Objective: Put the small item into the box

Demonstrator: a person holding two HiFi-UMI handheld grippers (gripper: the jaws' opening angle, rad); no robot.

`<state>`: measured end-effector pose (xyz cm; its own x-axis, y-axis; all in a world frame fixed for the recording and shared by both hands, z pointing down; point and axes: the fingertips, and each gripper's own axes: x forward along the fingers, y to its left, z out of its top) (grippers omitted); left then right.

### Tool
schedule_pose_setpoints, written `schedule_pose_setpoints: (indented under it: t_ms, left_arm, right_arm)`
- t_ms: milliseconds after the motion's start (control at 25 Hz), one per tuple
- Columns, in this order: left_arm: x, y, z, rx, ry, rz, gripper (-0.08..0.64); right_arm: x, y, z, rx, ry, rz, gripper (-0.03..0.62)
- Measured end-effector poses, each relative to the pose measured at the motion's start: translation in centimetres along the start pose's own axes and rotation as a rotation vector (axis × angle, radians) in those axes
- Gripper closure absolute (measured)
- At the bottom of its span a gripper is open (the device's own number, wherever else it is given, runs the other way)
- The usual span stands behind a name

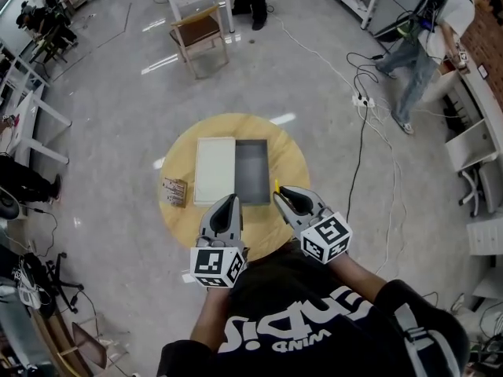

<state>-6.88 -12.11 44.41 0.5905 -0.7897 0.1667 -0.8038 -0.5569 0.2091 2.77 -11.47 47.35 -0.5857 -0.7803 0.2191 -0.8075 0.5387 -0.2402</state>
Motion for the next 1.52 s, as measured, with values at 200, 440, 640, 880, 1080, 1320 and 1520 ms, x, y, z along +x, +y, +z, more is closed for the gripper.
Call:
schedule_pose_setpoints:
  t_ms: [200, 440, 640, 880, 1080, 1320, 1520]
  left_arm:
    - [0.9, 0.3, 0.3, 0.004, 0.004, 0.016, 0.552]
    - [1.6, 0.7, -0.1, -0.001, 0.006, 0.035, 0.552]
    - [2.1, 1.0, -0.1, -0.015, 0.006, 0.045, 0.552]
    - [2.8, 1.3, 0.2, -0.019, 0.005, 0.057, 0.552]
    - [3.0, 1.5, 0.1, -0.021, 0.006, 0.068, 0.552]
    - [3.2, 2.0, 0.0, -0.026, 0.01, 0.078, 0.552]
    - [3.0, 2.6, -0.1, -0.027, 0.011, 0.085, 0.552]
  right_arm:
    - [2.8, -1.3, -0.8, 0.004, 0.042, 0.03, 0.541]
    - [6.2, -3.4, -3.0, 0.058, 0.106, 0.026, 0.541]
    - [8.7, -5.0, -5.2, 0.064, 0.176, 0.013, 0.541]
    - [11.6, -6.7, -7.7, 0.139, 0.262, -0.019, 0.54]
    - [13.6, -7.9, -10.6, 0.179, 0.351, -0.052, 0.541]
    - [15.5, -9.0, -12.7, 0.177, 0.43, -0.09, 0.54]
    - [16.5, -9.4, -14.3, 0.154, 0.481, -0.105, 0.54]
